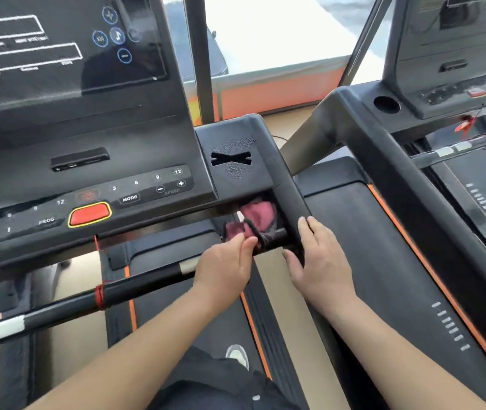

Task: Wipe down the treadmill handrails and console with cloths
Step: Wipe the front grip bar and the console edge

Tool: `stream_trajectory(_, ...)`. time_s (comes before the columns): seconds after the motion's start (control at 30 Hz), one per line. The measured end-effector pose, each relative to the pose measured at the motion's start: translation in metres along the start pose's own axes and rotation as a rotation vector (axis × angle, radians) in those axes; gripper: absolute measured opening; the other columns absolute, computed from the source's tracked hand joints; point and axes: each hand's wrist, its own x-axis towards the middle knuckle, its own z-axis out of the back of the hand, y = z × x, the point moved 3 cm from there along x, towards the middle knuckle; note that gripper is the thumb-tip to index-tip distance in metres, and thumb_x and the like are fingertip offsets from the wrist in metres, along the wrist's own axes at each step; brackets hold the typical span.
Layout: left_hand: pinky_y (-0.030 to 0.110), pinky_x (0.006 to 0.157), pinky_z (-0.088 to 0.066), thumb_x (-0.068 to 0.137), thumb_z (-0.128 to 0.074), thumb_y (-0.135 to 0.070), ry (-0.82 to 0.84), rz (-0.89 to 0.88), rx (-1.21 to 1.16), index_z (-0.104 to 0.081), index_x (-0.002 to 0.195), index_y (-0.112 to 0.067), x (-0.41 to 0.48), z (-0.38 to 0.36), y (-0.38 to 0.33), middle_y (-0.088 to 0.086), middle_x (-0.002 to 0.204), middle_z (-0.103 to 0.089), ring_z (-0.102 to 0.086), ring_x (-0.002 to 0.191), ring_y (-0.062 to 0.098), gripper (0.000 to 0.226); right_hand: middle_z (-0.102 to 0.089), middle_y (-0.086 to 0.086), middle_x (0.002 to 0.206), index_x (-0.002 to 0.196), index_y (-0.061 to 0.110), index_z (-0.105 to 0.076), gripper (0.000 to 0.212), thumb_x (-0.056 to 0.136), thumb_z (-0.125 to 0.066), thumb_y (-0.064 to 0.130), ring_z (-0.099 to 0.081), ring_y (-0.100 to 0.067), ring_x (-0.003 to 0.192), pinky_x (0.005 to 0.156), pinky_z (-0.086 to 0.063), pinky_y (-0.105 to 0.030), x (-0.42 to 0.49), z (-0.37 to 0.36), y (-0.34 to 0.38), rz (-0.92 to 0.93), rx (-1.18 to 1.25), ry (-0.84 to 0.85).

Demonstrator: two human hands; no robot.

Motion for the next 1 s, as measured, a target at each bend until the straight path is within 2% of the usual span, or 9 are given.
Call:
stream_trajectory(0.1, 0.046, 0.071, -0.048, 0.104, -0.032, -0.051, -0.043, 0.116, -0.318, -0.055, 0.083, -0.021, -0.011, 0.022, -0.007, -0.001, 0.072, -0.065, -0.061, 0.075, 0.028, 0.043, -0.064, 0.003, 0.131, 0.135, 0.017, -0.062, 0.043, 0.093, -0.069, 0.020, -0.058, -0.014, 0.124, 0.105, -0.050, -0.034, -0.018, 0.002, 0.026, 0.107, 0.266, -0.008)
stream_trajectory(0.17, 0.045, 0.076, -0.050, 0.104, -0.036, -0.047, -0.035, 0.135, -0.494, -0.059, 0.089, -0.027, -0.022, 0.025, -0.017, -0.006, 0.077, -0.066, -0.061, 0.076, 0.016, 0.035, -0.073, 0.010, 0.105, 0.111, 0.026, -0.072, 0.017, 0.099, -0.061, 0.021, -0.068, -0.009, 0.102, 0.094, -0.056, -0.040, -0.023, -0.002, 0.036, -0.084, 0.604, 0.114)
stream_trajectory(0.27, 0.047, 0.085, -0.052, 0.107, -0.043, -0.036, 0.078, 0.107, -0.615, -0.064, 0.106, -0.028, -0.045, 0.018, -0.028, -0.013, 0.094, -0.070, -0.064, 0.089, 0.010, 0.022, -0.077, -0.003, 0.108, 0.115, 0.019, -0.075, 0.044, 0.106, -0.043, 0.048, -0.071, -0.027, 0.107, 0.101, -0.053, -0.054, -0.029, -0.006, 0.050, -0.499, 1.210, 0.377)
stream_trajectory(0.37, 0.039, 0.103, -0.049, 0.105, -0.049, -0.014, 0.235, 0.003, -0.734, -0.066, 0.121, -0.025, -0.062, 0.017, -0.037, -0.018, 0.122, -0.067, -0.063, 0.115, 0.008, 0.026, -0.073, -0.014, 0.121, 0.124, 0.017, -0.072, 0.062, 0.100, -0.042, 0.065, -0.069, -0.029, 0.116, 0.105, -0.049, -0.050, -0.036, -0.001, 0.051, -0.604, 1.434, 0.517)
stream_trajectory(0.5, 0.049, 0.093, -0.057, 0.093, -0.046, 0.009, 0.433, 0.068, -0.876, -0.072, 0.099, -0.004, -0.068, 0.018, -0.044, -0.006, 0.121, -0.068, -0.069, 0.099, 0.027, 0.030, -0.070, -0.030, 0.109, 0.104, 0.012, -0.072, 0.029, 0.096, -0.061, 0.037, -0.071, -0.036, 0.092, 0.083, -0.054, -0.054, -0.044, 0.004, 0.037, -0.621, 1.170, 0.295)
stream_trajectory(0.7, 0.028, 0.073, -0.055, 0.097, -0.055, -0.010, 0.025, 0.297, -0.561, -0.076, 0.107, -0.028, -0.045, 0.029, -0.001, -0.009, 0.086, -0.075, -0.069, 0.077, 0.011, 0.030, -0.070, -0.008, 0.089, 0.090, 0.019, -0.068, 0.026, 0.101, -0.050, 0.034, -0.068, -0.015, 0.081, 0.073, -0.059, -0.034, -0.019, 0.059, 0.039, -0.466, 0.990, -0.135)
stream_trajectory(0.8, 0.024, 0.072, -0.054, 0.098, -0.054, -0.012, 0.044, 0.319, -0.521, -0.076, 0.107, -0.027, -0.046, 0.023, 0.018, -0.014, 0.088, -0.074, -0.070, 0.079, 0.007, 0.028, -0.055, 0.004, 0.110, 0.085, 0.023, -0.067, 0.029, 0.101, -0.044, 0.034, -0.054, -0.001, 0.101, 0.094, -0.042, -0.023, 0.002, 0.046, 0.057, -0.176, 0.660, -0.086)
stream_trajectory(0.9, 0.021, 0.075, -0.053, 0.098, -0.053, -0.010, 0.107, 0.316, -0.507, -0.076, 0.108, -0.026, -0.056, 0.020, 0.029, -0.015, 0.089, -0.074, -0.070, 0.082, 0.003, 0.030, -0.057, -0.001, 0.141, 0.118, 0.017, -0.073, 0.048, 0.098, -0.035, 0.038, -0.041, -0.025, 0.136, 0.116, -0.030, -0.039, 0.018, -0.010, 0.068, 0.219, 0.098, 0.093)
stream_trajectory(1.0, 0.028, 0.077, -0.056, 0.097, -0.052, -0.012, 0.090, 0.360, -0.503, -0.074, 0.099, -0.033, -0.063, 0.029, 0.048, -0.013, 0.086, -0.073, -0.071, 0.082, 0.008, 0.030, -0.063, 0.006, 0.137, 0.138, 0.030, -0.059, 0.048, 0.100, -0.033, 0.042, -0.048, -0.020, 0.134, 0.125, -0.018, -0.045, 0.031, -0.055, 0.060, 0.384, -0.140, 0.240)
